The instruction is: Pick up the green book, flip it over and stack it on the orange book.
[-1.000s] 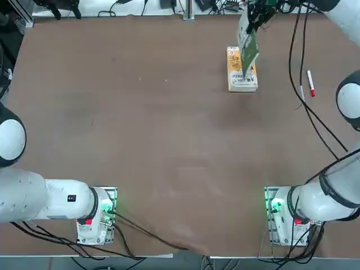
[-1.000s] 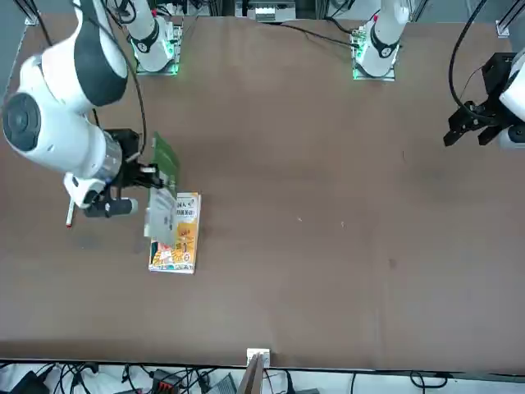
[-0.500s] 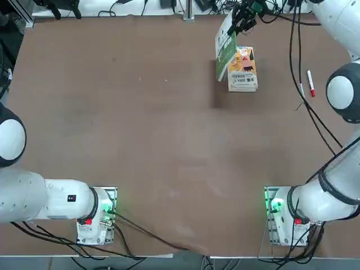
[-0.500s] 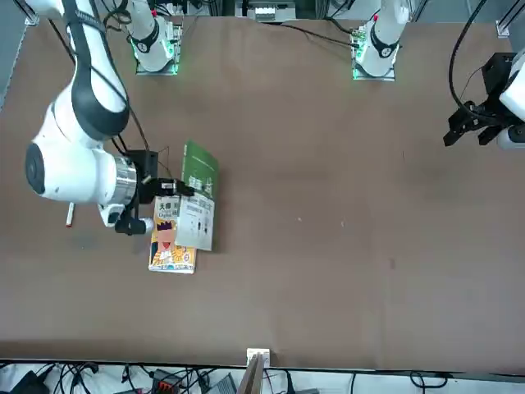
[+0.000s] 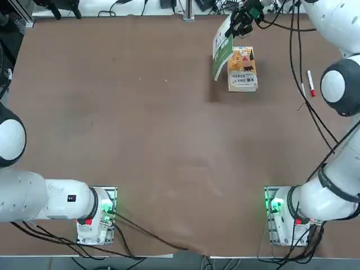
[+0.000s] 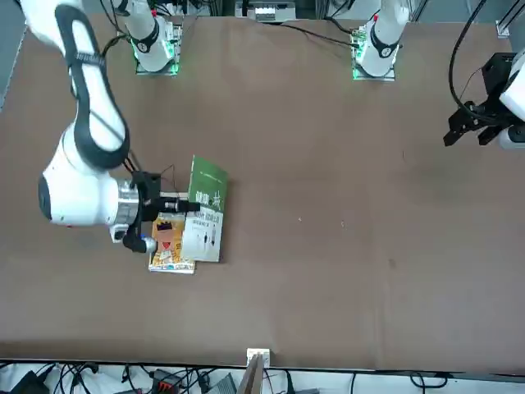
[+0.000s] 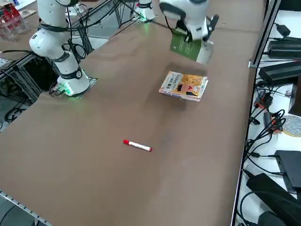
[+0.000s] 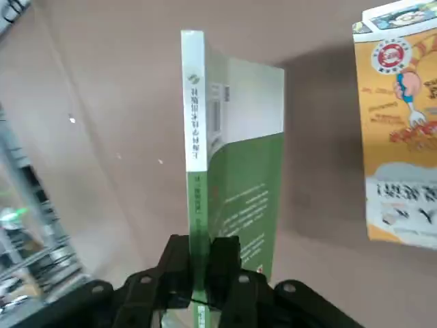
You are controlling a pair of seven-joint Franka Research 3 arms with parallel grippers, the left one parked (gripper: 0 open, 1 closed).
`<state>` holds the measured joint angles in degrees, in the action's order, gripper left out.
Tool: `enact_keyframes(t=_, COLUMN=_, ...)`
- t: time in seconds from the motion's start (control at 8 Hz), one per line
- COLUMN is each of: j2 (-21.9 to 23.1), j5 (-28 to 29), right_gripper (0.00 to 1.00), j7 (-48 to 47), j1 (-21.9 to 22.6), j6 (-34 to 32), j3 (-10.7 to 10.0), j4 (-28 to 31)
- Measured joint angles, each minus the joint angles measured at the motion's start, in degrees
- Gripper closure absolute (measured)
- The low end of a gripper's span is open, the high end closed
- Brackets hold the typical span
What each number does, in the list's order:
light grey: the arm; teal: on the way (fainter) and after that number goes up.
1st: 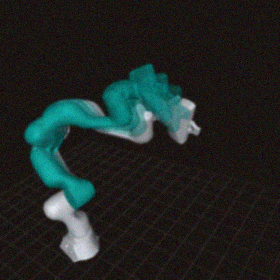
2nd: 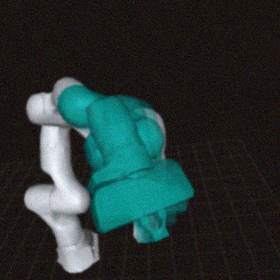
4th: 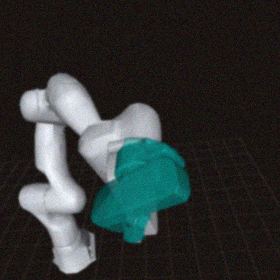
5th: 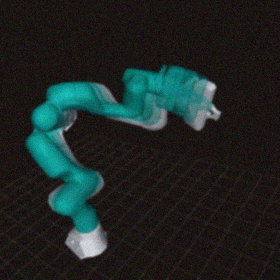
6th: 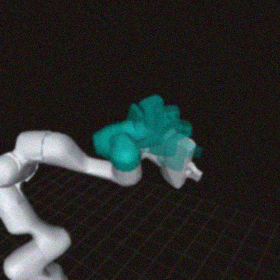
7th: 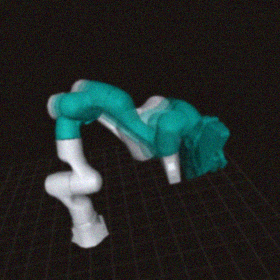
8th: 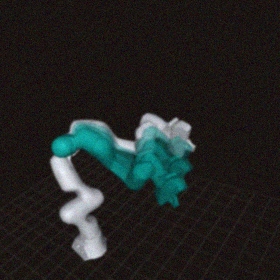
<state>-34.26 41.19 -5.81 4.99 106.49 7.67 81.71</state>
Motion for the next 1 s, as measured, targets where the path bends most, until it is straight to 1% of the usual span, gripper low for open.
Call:
enact_keyframes(t=0.12, j2=-2.19, j5=2.66, right_gripper=0.88, j7=3.03, j1=-1.06, j6=0.08, j3=-0.09, j4=-0.05)
enact_keyframes(t=0.38, j2=-4.23, j5=3.64, right_gripper=0.88, j7=6.33, j1=-1.7, j6=0.05, j3=-0.11, j4=-0.07)
enact_keyframes(t=0.62, j2=-4.55, j5=3.09, right_gripper=0.88, j7=8.42, j1=-1.98, j6=0.04, j3=-0.3, j4=0.45)
enact_keyframes(t=1.0, j2=-4.75, j5=0.17, right_gripper=0.88, j7=14.93, j1=-3.54, j6=0.68, j3=-0.49, j4=2.22)
